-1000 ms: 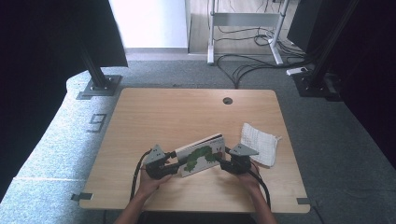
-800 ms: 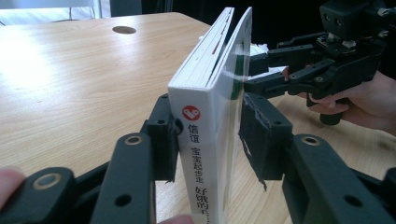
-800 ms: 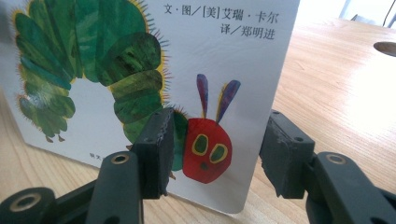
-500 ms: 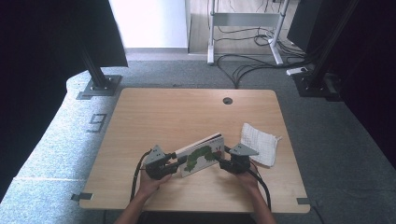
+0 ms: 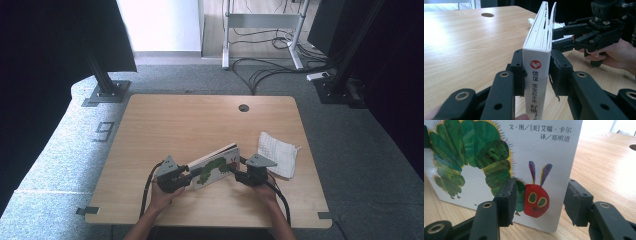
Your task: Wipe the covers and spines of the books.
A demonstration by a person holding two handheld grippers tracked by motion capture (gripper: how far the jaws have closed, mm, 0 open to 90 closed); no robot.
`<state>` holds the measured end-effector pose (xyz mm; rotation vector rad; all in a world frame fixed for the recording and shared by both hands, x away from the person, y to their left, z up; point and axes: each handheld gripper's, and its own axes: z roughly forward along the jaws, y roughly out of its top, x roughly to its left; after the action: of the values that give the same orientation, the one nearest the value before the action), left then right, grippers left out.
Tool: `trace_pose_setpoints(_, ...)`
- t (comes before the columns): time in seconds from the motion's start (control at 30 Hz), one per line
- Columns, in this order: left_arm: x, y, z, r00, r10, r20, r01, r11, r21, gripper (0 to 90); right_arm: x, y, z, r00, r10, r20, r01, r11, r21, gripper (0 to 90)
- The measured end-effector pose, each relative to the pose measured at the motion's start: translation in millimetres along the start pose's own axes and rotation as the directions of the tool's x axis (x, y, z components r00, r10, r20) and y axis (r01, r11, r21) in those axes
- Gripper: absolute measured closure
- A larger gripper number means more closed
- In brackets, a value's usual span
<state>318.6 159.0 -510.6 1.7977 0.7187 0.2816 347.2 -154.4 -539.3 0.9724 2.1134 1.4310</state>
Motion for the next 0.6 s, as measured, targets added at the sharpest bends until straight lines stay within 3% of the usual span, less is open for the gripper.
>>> trace_pose_setpoints(0.17, -3.0, -0.7, 0.2, 0.9989, 0.016, 0.045, -0.015, 0.9998, -0.008, 72.5, -0.9, 0.1, 0.4, 0.9998, 0.008, 0.017, -0.008, 1.0, 0.005, 43.0)
trace_pose_setpoints(0.33, -3.6, -1.0, 0.6, 0.9988, 0.019, 0.045, -0.019, 0.9998, -0.007, 73.8, -2.0, -0.3, -0.4, 0.9983, 0.023, 0.053, -0.024, 0.999, 0.021, 34.7)
trace_pose_setpoints(0.6, -2.1, 0.3, -2.9, 0.9999, 0.014, 0.002, -0.014, 0.9998, -0.015, 74.0, -6.6, 1.6, -5.6, 0.9927, 0.097, 0.072, -0.097, 0.995, 0.0, 33.6)
